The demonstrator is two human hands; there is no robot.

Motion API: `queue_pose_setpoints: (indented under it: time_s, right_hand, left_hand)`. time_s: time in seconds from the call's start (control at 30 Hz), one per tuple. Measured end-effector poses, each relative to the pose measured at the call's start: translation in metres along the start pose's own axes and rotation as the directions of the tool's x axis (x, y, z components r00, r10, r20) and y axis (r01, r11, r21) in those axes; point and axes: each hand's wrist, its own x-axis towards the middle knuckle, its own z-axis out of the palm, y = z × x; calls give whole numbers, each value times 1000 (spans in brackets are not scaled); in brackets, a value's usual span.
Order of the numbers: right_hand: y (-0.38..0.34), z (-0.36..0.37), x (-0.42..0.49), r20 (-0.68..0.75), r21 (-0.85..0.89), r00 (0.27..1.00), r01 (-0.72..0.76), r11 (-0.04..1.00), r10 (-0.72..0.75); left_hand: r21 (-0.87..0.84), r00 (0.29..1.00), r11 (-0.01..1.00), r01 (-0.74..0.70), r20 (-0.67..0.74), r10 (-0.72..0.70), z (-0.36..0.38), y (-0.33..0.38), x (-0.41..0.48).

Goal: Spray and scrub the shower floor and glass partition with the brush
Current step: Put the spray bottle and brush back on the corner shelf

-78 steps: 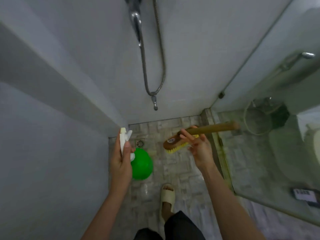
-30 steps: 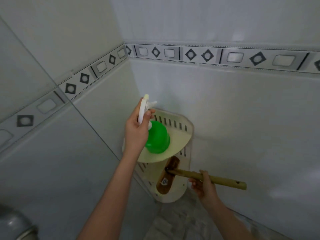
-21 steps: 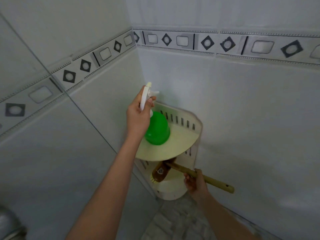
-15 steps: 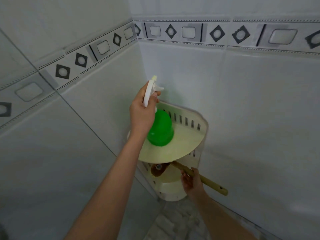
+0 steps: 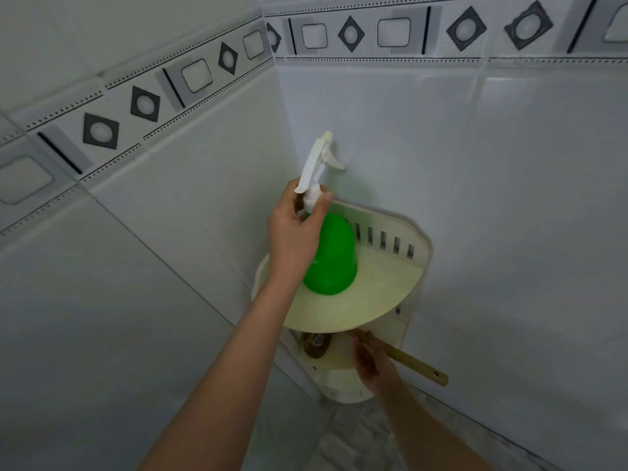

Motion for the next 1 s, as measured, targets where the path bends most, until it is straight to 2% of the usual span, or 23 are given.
queue_pose_setpoints:
  time_s: [0.07, 0.17, 0.2, 0.23, 0.27, 0.3, 0.33, 0.37, 0.4, 0.43, 0.47, 0.67, 0.77, 0.8, 0.93, 1.0]
  right_hand:
    - [0, -5, 9, -7, -82, 1000, 9, 997, -9]
    - [0, -8, 16, -105, -344, 993, 21, 939, -61]
    - [-1, -7, 18, -145, -438, 983, 38, 898, -113]
    - [-2, -8, 17, -167, -581, 965, 68, 811, -201]
    - [-5, -8, 15, -133, -777, 939, 100, 622, -317]
    - [-8, -10, 14, -14, -937, 896, 143, 318, -445]
    - [-11, -13, 13, 183, -981, 835, 187, -45, -519]
    - [-15, -18, 12, 395, -907, 755, 231, -353, -523]
    - [-20, -24, 13, 581, -773, 661, 266, -576, -475]
    - [-23, -32, 16, 697, -644, 598, 281, -712, -395]
    - [-25, -38, 19, 743, -552, 584, 259, -792, -327]
    - [-29, -34, 34, 734, -509, 640, 300, -807, -226]
    - [-29, -25, 31, 660, -543, 732, 312, -780, -166]
    - [-28, -21, 31, 647, -553, 744, 308, -775, -167]
    - [-23, -8, 31, 685, -526, 708, 319, -788, -171]
    - [-23, -4, 32, 671, -520, 723, 306, -797, -160]
  left_hand:
    - [12, 999, 1000, 2, 33, -2, 0, -5, -2]
    - [93, 996, 996, 0, 89, -8, -1, -15, -10]
    - [113, 995, 994, 0, 94, -11, -2, -17, -14]
    - [122, 995, 992, 4, 94, -16, -2, -20, -16]
    - [125, 996, 992, 9, 88, -20, -2, -21, -18]
    - [124, 996, 992, 14, 81, -24, -3, -22, -19]
    - [124, 997, 992, 19, 76, -29, -3, -22, -19]
    - [125, 997, 992, 23, 75, -33, -2, -22, -19]
    - [129, 997, 991, 26, 73, -36, -2, -22, -18]
    - [134, 997, 991, 28, 74, -38, -2, -22, -18]
    - [135, 996, 990, 29, 75, -39, -2, -22, -19]
    - [108, 997, 994, 33, 67, -40, -1, -24, -18]
    - [102, 997, 994, 26, 67, -33, -2, -25, -18]
    - [99, 997, 995, 28, 69, -34, -2, -24, -17]
    - [71, 997, 997, 36, 58, -40, -1, -24, -17]
    - [75, 999, 997, 22, 43, -26, -1, -27, -18]
